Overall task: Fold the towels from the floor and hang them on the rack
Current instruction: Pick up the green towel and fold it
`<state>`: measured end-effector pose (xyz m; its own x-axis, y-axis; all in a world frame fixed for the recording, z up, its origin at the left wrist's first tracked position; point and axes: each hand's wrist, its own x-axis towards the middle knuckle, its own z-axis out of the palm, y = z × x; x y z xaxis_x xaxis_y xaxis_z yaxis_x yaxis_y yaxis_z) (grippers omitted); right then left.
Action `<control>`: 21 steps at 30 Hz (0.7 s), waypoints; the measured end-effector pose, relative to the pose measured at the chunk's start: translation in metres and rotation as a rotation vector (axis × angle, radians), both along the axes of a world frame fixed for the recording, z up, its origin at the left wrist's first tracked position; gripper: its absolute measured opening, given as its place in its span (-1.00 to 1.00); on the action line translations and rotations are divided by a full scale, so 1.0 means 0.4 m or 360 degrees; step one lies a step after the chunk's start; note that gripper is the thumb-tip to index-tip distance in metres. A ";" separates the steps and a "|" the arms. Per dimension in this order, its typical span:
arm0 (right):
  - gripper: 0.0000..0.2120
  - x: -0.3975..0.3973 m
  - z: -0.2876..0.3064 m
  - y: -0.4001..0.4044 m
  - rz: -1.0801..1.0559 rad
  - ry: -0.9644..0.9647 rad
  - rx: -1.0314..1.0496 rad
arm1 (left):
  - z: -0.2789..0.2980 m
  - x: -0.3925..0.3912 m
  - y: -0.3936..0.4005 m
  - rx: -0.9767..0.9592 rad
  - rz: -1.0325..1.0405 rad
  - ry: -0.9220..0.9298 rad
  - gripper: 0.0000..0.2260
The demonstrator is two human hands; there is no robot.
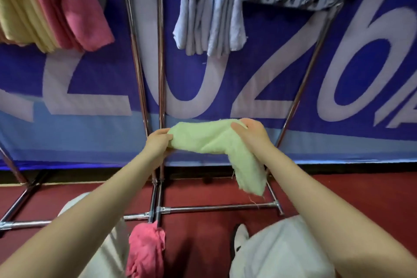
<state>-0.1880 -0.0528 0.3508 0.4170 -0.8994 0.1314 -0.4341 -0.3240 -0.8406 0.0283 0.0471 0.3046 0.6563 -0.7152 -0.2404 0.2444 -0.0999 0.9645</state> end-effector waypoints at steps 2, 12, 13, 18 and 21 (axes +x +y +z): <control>-0.83 -0.024 0.089 -0.063 -0.0044 0.0092 -0.0189 | 0.058 -0.032 -0.069 -0.0036 -0.0101 0.0005 -0.72; -0.85 -0.164 0.462 -0.268 -0.0209 -0.0122 -0.0237 | 0.355 -0.203 -0.350 0.0251 -0.0842 -0.0438 -0.85; -0.83 -0.167 0.485 -0.279 -0.0172 -0.0097 -0.0263 | 0.380 -0.221 -0.371 0.0240 -0.0879 -0.0561 -0.90; -0.81 -0.146 0.598 -0.325 0.0084 0.0177 -0.0465 | 0.518 -0.280 -0.451 -0.0212 -0.0716 -0.0847 -0.80; -0.83 -0.117 0.654 -0.355 0.0116 0.0239 -0.0570 | 0.576 -0.270 -0.481 -0.0413 -0.0576 -0.0859 -0.72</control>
